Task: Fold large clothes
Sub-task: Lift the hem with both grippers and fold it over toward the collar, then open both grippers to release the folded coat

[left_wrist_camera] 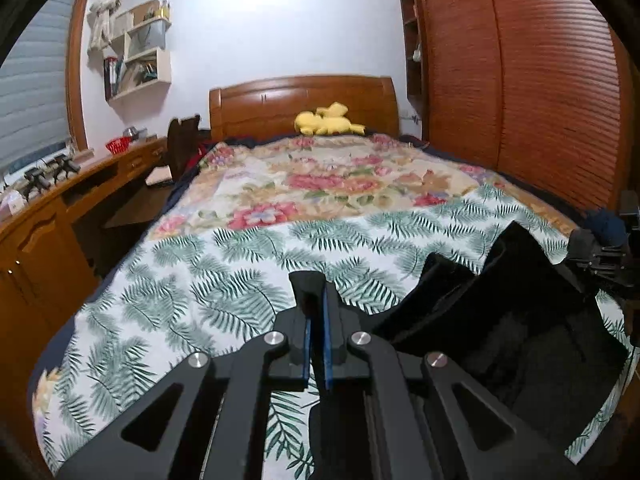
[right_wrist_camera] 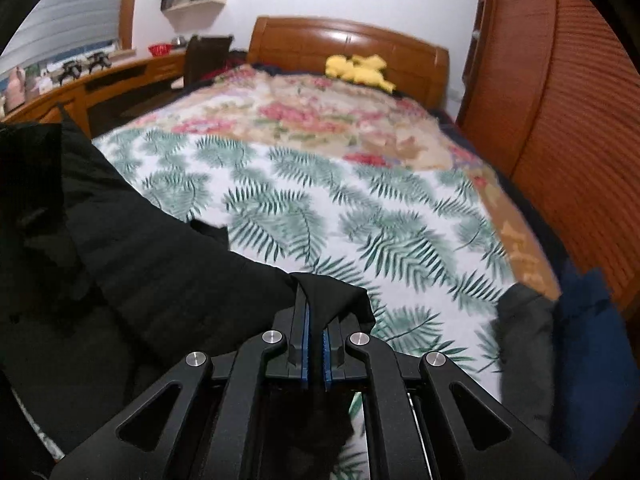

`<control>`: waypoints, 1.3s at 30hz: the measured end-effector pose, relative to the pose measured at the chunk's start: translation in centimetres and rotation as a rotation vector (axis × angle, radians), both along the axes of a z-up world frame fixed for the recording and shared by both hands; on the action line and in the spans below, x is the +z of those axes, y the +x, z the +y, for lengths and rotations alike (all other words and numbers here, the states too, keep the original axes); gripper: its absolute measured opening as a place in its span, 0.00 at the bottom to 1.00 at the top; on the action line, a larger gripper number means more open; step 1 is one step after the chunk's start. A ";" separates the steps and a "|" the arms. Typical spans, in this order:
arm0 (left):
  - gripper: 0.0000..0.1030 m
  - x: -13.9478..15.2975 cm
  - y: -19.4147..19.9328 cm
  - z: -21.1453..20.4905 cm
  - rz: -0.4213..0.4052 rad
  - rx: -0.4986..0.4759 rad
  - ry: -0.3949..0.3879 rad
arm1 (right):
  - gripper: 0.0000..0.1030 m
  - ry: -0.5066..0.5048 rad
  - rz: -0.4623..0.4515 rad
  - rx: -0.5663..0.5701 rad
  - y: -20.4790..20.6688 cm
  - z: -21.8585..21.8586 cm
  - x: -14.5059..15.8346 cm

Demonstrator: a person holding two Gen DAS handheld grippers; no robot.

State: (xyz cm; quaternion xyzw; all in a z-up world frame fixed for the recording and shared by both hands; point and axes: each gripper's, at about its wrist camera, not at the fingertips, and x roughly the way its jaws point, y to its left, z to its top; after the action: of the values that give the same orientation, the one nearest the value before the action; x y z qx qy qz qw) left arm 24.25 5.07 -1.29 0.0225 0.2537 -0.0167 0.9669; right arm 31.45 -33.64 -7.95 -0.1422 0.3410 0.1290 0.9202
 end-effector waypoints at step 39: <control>0.31 -3.9 -4.4 -3.0 0.054 -0.172 -0.075 | 0.46 0.096 -0.044 -0.131 2.6 -0.9 -1.6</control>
State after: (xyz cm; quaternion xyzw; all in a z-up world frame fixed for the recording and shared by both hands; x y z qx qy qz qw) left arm 19.89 2.11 -5.23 0.0077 0.2761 -0.1097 0.9548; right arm 34.03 -34.54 -9.59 -0.0780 0.3229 0.0816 0.9397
